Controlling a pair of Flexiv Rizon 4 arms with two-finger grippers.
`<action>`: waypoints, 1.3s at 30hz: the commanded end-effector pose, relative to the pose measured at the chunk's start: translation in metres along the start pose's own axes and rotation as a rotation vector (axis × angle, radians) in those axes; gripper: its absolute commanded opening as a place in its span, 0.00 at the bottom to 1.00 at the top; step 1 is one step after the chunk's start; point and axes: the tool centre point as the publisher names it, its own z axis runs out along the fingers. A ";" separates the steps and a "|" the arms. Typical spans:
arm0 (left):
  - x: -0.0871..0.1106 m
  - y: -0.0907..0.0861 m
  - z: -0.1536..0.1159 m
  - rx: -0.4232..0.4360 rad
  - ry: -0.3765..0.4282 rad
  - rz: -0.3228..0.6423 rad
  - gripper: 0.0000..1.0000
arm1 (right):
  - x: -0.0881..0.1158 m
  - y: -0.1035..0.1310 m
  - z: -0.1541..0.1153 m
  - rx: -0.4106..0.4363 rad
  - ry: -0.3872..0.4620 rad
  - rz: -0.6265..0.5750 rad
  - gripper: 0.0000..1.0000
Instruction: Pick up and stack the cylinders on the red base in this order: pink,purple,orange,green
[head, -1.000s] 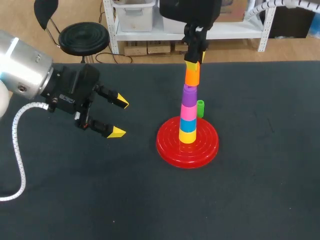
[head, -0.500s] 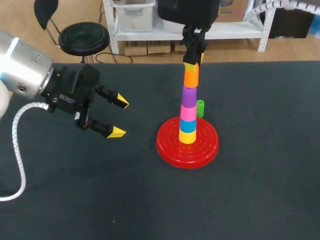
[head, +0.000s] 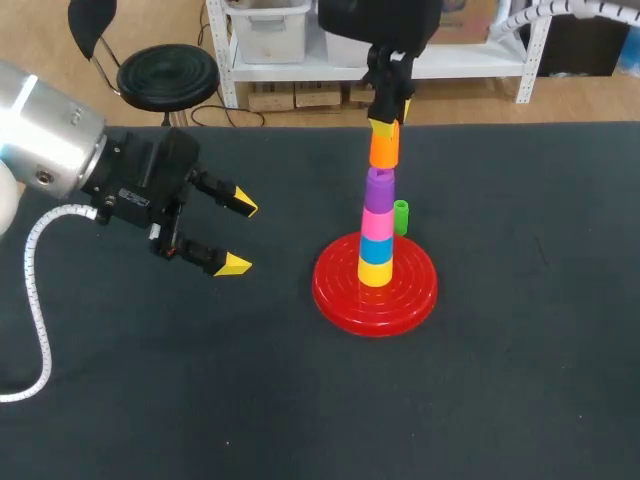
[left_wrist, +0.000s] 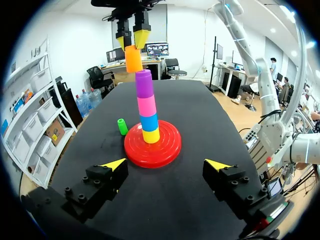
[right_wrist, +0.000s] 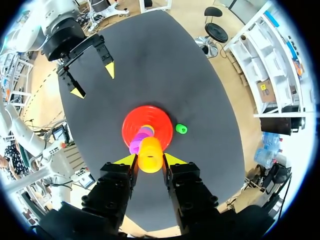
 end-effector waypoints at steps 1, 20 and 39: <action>0.001 0.000 0.001 -0.002 -0.002 0.002 1.00 | 0.005 0.003 -0.001 0.013 -0.014 0.003 0.00; 0.001 0.000 0.001 -0.002 -0.002 0.002 1.00 | 0.003 0.008 0.007 0.012 -0.004 -0.002 0.00; 0.001 0.000 0.001 -0.002 -0.002 0.002 1.00 | 0.006 0.010 0.001 0.053 -0.029 0.007 0.00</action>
